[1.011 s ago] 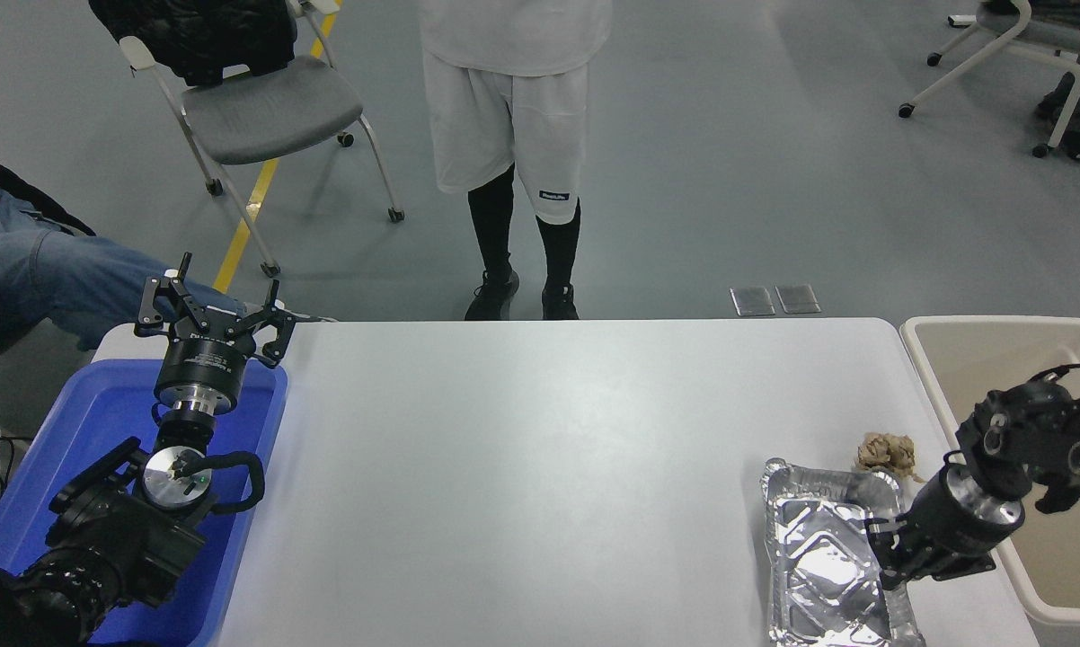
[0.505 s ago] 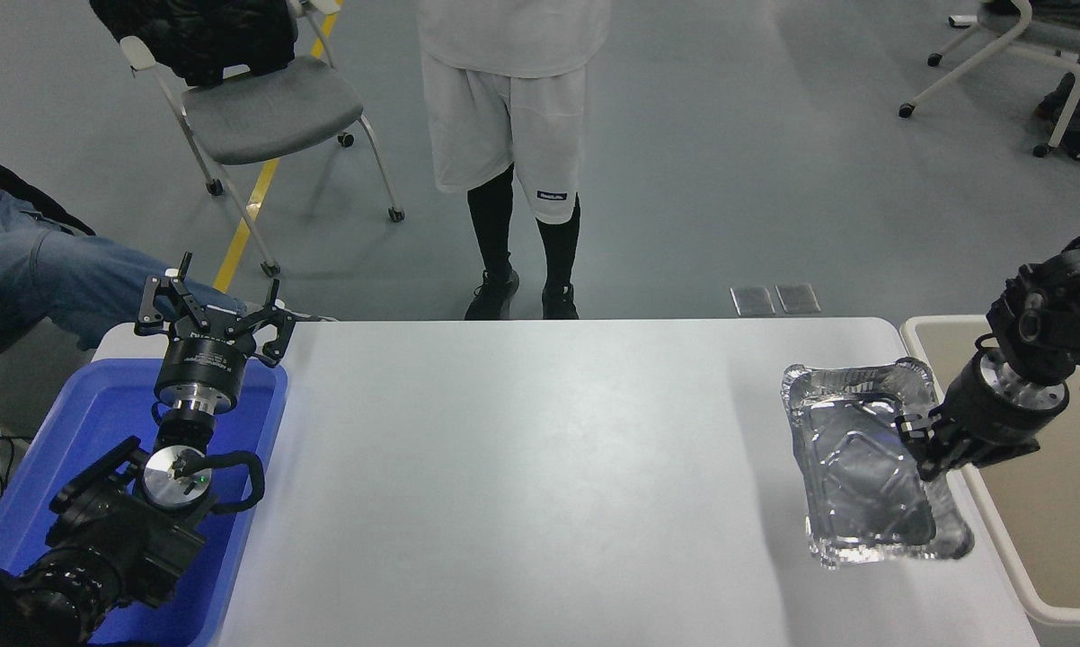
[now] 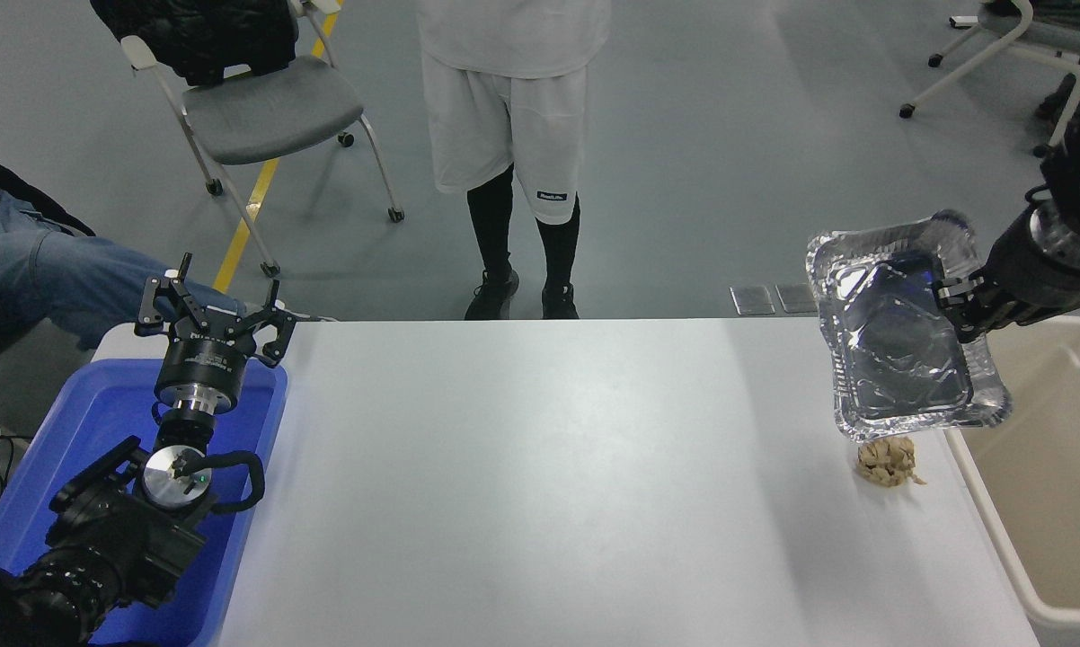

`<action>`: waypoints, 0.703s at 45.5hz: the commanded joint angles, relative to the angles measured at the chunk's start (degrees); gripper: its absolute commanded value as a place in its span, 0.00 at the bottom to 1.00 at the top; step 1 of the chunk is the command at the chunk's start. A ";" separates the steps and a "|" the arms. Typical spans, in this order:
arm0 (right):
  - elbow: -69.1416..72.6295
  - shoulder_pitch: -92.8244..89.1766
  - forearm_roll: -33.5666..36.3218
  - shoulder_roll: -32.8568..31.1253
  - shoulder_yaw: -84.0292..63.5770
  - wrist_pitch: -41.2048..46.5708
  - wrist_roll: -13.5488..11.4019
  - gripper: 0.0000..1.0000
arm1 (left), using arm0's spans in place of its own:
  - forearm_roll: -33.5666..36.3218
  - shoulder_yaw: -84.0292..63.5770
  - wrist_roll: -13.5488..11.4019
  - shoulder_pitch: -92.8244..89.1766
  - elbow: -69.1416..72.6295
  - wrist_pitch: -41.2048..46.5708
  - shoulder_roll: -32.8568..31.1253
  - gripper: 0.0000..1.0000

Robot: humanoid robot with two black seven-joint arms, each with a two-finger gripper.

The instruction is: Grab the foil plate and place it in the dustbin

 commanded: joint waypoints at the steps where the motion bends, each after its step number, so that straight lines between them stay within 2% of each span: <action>1: 0.50 8.97 -0.03 0.08 -1.20 0.01 -1.48 0.00 | -0.01 0.00 0.00 0.00 0.00 0.00 0.00 0.99; 8: 0.94 12.66 -0.12 0.16 -1.37 0.01 -4.72 0.00 | -0.01 0.00 0.00 0.00 0.00 0.00 0.00 0.99; 14: 0.94 14.16 -0.30 0.16 -1.37 0.01 -6.31 0.00 | -0.01 0.00 0.00 0.00 0.00 0.00 0.00 0.99; 32: 1.12 14.07 -0.56 -0.71 -2.33 0.01 -6.40 0.00 | -0.01 0.00 0.00 0.00 0.00 0.00 0.00 0.99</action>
